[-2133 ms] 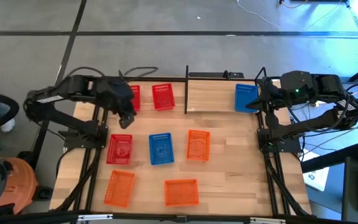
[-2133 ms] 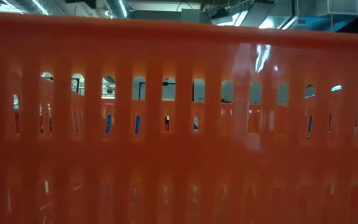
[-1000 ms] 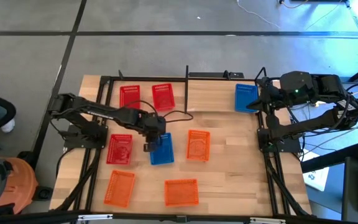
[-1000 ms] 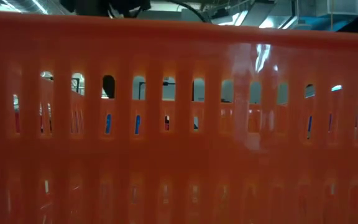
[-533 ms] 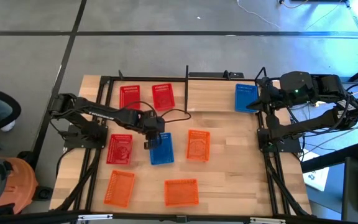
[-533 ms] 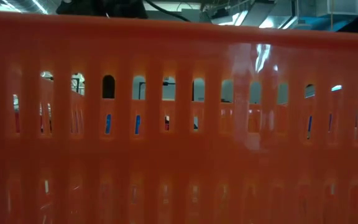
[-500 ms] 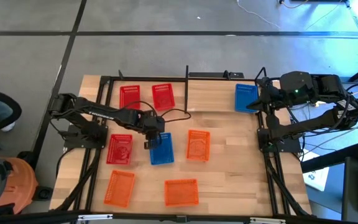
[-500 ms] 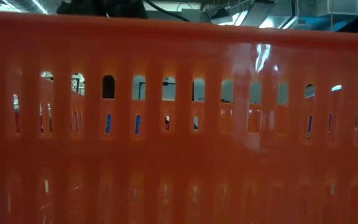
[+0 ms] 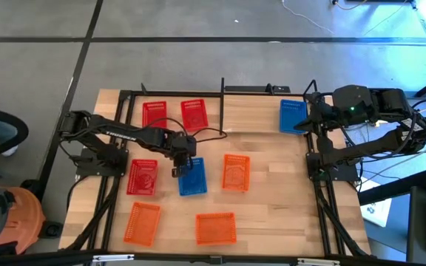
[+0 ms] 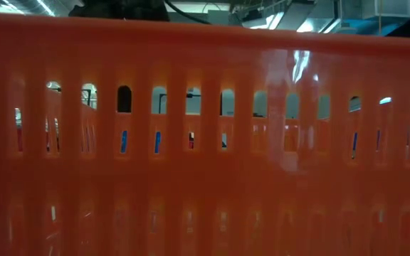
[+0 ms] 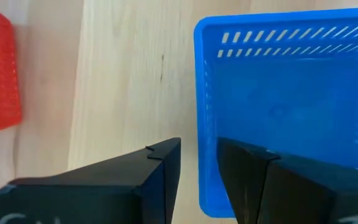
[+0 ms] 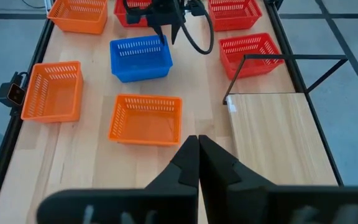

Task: Stack baskets on shelf by color
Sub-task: Stack the blue basket on top of the stacked blue basket on the shelf

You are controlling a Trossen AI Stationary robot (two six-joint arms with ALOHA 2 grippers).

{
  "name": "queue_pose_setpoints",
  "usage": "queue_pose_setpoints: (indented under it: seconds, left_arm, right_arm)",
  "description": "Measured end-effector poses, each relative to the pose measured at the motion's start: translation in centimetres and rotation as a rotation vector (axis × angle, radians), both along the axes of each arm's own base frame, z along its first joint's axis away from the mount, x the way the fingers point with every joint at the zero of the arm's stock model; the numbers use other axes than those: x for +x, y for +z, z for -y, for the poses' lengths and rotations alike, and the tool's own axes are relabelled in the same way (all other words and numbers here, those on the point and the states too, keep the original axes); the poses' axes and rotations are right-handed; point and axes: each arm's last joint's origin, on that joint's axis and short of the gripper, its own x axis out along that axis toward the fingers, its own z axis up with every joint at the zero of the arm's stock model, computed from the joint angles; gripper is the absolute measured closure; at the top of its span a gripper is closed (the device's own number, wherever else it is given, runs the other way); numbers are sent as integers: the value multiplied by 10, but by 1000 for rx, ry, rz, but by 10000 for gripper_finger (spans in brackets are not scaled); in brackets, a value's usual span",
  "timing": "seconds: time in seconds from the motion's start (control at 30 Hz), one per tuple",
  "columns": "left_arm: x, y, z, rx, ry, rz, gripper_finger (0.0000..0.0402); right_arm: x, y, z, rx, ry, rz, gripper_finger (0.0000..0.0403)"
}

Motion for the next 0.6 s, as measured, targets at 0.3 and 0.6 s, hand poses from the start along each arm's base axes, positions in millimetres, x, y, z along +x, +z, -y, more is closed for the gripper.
queue_pose_setpoints:
  seconds: [0.3, 0.6]
  left_arm:
    - [3, -23, 0, -3, -12, -9, 305]
    - [8, -32, -5, 44, -57, -26, 326]
  right_arm:
    - [0, 0, 0, 0, 1, 1, 403]
    - [0, 0, -1, 33, 25, 2, 401]
